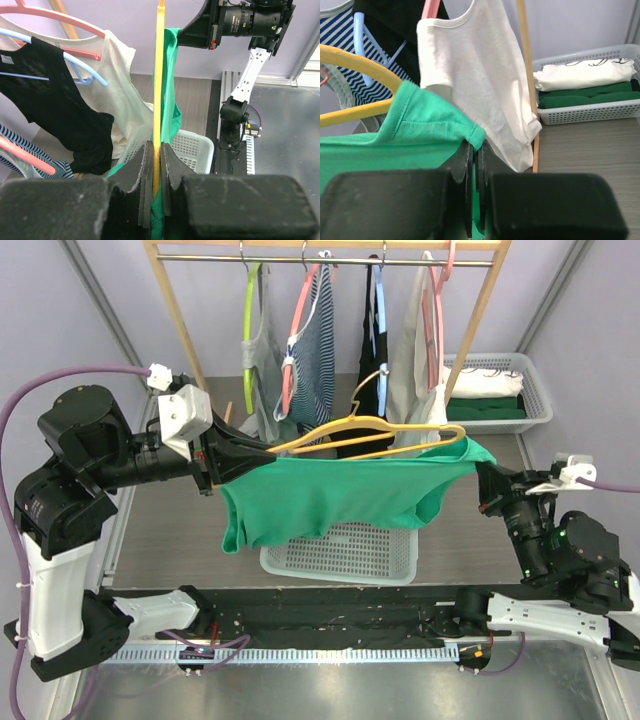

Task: Remove the tank top from the hanger

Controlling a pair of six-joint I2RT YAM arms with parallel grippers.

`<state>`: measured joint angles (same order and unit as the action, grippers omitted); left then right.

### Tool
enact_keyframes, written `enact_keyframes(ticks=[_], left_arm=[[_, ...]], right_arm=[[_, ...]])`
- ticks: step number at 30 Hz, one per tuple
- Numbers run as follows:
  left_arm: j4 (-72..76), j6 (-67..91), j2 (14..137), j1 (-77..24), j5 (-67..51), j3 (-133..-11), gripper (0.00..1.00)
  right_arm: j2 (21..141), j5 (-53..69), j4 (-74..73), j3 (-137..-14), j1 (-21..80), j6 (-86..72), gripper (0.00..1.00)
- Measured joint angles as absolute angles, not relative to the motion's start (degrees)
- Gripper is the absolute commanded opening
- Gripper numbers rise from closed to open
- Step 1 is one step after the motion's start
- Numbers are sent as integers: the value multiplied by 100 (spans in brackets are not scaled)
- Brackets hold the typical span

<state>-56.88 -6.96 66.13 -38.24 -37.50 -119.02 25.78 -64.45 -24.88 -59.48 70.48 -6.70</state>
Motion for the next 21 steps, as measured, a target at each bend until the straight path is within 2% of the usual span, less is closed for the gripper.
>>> enact_keyframes(ticks=[6,11,15,16,19,21], left_arm=[[-5688,-753,6716,-3822,-3734,-12046,0],[-5590,-620,6777,-3806,-3739,-12121,0],[-5336,-427,6914,-3795,-3726,-12186,0],[-5262,-368,6991,-3795,-3710,-12239,0],[-5078,-290,7290,-3795,-3662,-12453,0],[-4963,-224,7507,-3795,-3632,-12578,0]], right_arm=[[2285,-6670,-2722,-5887,7159,-893,1],[2794,-6667,-2917,-5697,7168,-1098,2],[3739,-6573,-2950,-5704,7168,-1114,16],[4027,-6545,-3013,-5741,7168,-1096,31],[4696,-6499,-3046,-6003,7168,-980,38],[5039,-6506,-2993,-6208,7168,-836,51]])
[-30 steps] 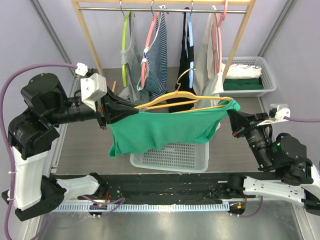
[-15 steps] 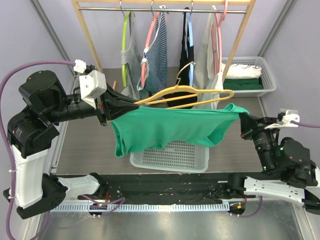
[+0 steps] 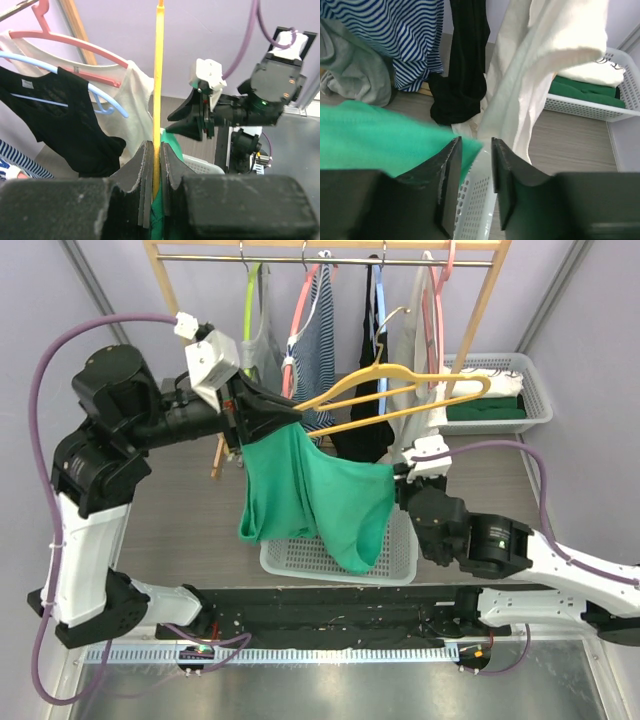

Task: Remove the tank top from the hanger

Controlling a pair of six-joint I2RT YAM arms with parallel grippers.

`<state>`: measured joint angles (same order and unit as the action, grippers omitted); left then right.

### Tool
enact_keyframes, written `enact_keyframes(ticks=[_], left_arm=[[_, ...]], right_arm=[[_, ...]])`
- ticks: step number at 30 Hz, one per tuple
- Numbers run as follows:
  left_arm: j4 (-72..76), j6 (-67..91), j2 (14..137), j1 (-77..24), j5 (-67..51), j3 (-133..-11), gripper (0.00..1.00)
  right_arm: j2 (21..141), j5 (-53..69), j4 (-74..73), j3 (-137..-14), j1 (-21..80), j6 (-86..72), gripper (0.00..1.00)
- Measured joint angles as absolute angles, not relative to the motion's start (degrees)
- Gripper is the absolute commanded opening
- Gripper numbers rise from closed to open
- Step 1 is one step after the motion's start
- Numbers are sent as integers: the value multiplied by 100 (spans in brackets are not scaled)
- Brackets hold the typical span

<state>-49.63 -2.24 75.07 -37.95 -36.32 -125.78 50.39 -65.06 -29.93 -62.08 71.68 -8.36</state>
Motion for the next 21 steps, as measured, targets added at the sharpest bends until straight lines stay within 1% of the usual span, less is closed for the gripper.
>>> enact_keyframes(ticks=[1,2,4,6,7,10,13,17,21], left_arm=[[-4915,-191,7592,-3795,-3610,-12608,0],[-4886,-176,7649,-3795,-3599,-12613,0],[-4869,-148,7743,-3791,-3551,-12613,0],[-4869,-143,7771,-3785,-3492,-12613,0],[-4869,-145,7762,-3785,-3461,-12613,0],[-4869,-148,7669,-3774,-3404,-12613,0],[-4869,-150,7531,-3752,-3374,-12613,0],[-4866,-158,7365,-3734,-3367,-12623,0],[-4860,-172,7345,-3719,-3367,-12661,0]], right_arm=[[5214,-6547,-2950,-6331,7166,-746,65],[5378,-6595,-2873,-6453,7159,-659,71],[5784,-6678,-2648,-6746,7087,-445,79],[6136,-6602,-2329,-6893,6917,-237,82],[6294,-6381,-2169,-6879,6711,-126,87],[6351,-5793,-1844,-6700,6097,49,92],[6045,-5074,-1476,-6414,5529,235,96],[5288,-4060,-1059,-5986,4751,412,95],[4755,-3299,-790,-5966,3686,440,95]])
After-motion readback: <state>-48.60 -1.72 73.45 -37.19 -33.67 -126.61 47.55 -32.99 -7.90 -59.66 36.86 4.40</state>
